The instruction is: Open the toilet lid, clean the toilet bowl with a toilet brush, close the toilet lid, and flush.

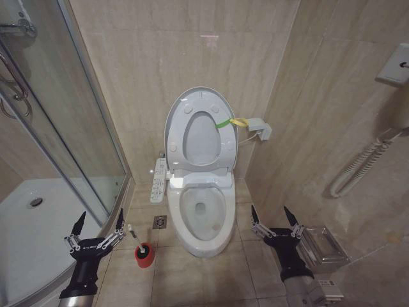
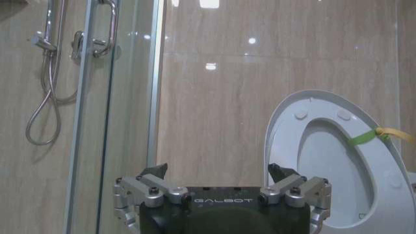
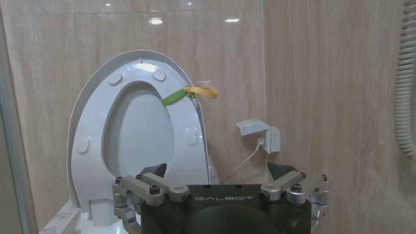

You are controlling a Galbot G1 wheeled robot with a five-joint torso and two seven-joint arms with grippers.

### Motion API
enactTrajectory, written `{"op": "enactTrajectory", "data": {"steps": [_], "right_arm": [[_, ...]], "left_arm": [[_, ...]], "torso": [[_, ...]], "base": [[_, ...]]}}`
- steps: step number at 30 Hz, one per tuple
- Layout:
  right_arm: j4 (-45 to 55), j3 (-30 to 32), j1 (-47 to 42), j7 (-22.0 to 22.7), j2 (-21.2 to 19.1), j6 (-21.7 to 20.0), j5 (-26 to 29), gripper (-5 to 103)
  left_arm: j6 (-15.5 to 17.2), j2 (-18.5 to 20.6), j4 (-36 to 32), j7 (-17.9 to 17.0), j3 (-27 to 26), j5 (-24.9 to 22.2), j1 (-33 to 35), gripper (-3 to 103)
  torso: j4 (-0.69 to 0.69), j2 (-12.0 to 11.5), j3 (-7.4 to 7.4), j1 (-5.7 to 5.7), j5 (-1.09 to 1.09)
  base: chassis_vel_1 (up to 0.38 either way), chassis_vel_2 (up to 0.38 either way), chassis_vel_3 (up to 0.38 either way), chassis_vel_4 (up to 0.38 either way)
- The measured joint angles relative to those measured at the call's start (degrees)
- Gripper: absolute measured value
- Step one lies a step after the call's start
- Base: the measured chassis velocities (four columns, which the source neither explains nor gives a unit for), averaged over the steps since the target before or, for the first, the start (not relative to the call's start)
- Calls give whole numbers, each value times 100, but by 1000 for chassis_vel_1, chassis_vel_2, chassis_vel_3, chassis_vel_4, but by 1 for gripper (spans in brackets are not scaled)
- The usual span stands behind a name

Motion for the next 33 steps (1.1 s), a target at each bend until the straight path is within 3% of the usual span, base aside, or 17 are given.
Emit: {"op": "enactTrajectory", "data": {"steps": [33], "right_arm": [[0,0,0,0,0,0,0,100]], "left_arm": [[0,0,0,0,0,0,0,100]], "torso": [[0,0,0,0,0]], "base": [[0,0,0,0]]}}
